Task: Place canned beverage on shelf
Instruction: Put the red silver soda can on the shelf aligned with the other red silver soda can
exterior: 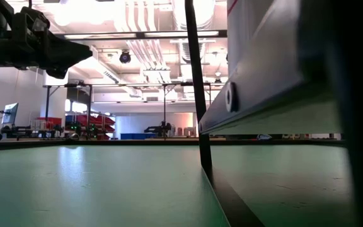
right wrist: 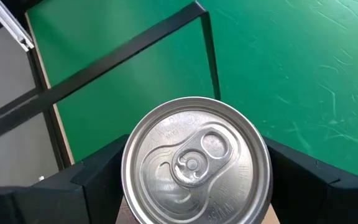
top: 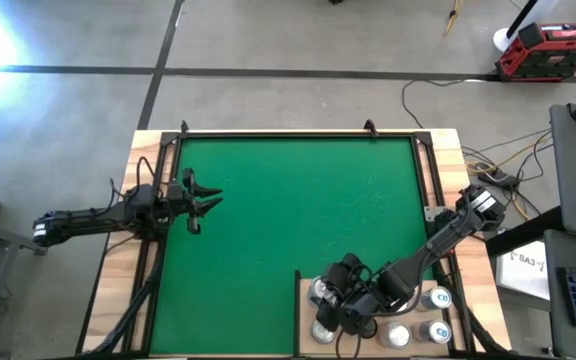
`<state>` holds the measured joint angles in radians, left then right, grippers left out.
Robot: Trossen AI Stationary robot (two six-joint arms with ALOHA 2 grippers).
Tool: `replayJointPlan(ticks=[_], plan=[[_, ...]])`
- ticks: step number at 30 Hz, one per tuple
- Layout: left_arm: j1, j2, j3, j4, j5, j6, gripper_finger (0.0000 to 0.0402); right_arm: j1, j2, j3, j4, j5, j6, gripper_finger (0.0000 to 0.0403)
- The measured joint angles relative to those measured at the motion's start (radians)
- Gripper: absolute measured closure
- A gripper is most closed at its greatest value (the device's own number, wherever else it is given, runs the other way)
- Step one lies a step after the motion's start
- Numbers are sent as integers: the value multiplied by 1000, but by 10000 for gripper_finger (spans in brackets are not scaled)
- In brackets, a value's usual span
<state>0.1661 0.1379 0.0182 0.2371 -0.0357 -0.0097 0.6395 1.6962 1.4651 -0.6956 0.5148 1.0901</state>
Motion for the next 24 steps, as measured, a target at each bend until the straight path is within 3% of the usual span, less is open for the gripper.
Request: replayJointPlan(ticks=[17, 24], plan=[[0, 0, 0, 0, 0, 0, 313, 0, 2, 0, 27, -26, -55, 97], [0, 0, 0, 0, 0, 0, 313, 0, 3, 0, 27, -24, -53, 63]])
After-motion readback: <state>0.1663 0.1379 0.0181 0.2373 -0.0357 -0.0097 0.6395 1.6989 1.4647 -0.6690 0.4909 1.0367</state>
